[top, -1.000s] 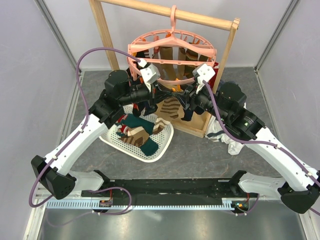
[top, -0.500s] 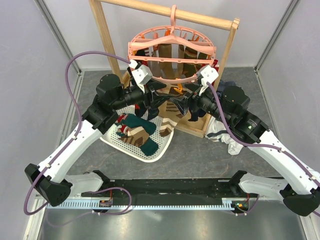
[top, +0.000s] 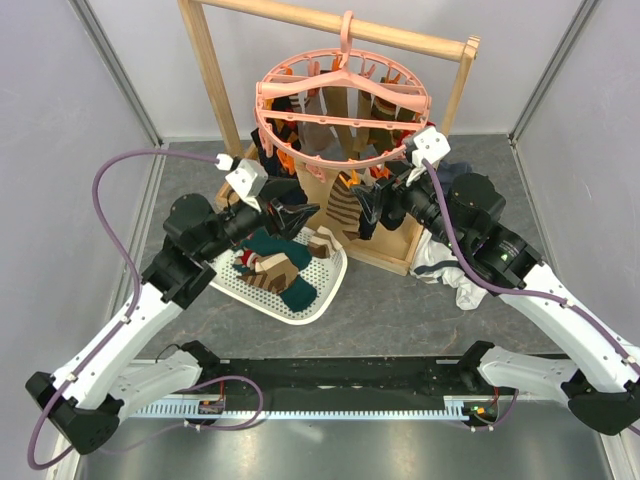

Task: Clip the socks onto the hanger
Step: Open the clamp at the hanger.

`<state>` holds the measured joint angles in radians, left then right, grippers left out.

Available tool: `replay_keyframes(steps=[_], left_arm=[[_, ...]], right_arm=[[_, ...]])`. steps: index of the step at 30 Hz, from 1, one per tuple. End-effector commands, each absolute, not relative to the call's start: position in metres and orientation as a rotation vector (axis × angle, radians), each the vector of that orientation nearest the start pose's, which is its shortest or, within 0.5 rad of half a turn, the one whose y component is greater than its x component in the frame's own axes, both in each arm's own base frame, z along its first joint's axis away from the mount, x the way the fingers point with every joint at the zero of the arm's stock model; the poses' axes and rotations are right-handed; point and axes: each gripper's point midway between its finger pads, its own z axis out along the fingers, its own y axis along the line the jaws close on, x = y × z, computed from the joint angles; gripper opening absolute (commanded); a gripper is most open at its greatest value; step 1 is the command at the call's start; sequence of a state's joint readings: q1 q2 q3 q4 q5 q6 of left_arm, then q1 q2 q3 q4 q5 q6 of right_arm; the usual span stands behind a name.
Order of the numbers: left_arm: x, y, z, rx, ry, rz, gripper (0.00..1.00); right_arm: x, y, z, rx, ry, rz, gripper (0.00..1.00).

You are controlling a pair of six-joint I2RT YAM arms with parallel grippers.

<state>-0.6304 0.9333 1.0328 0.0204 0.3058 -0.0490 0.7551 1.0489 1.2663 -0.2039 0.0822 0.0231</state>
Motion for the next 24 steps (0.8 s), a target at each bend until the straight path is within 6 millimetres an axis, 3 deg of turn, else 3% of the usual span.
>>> replay_keyframes(steps=[1, 9, 11, 16, 24], left_arm=[[0.258, -0.230, 0.391, 0.516, 1.352, -0.726, 0.75], [0.268, -0.244, 0.376, 0.521, 1.341, -0.766, 0.73], [0.272, -0.246, 0.384, 0.498, 1.301, -0.778, 0.72], [0.287, -0.260, 0.378, 0.463, 1.277, -0.839, 0.70], [0.294, -0.282, 0.390, 0.492, 1.193, -0.931, 0.68]], right_arm=[[0.283, 0.229, 0.411, -0.440, 1.522, 0.492, 0.90], [0.294, 0.224, 0.400, -0.411, 1.564, 0.439, 0.90], [0.294, 0.222, 0.400, -0.410, 1.565, 0.435, 0.90], [0.294, 0.220, 0.398, -0.404, 1.571, 0.425, 0.90], [0.294, 0.216, 0.400, -0.397, 1.573, 0.412, 0.90]])
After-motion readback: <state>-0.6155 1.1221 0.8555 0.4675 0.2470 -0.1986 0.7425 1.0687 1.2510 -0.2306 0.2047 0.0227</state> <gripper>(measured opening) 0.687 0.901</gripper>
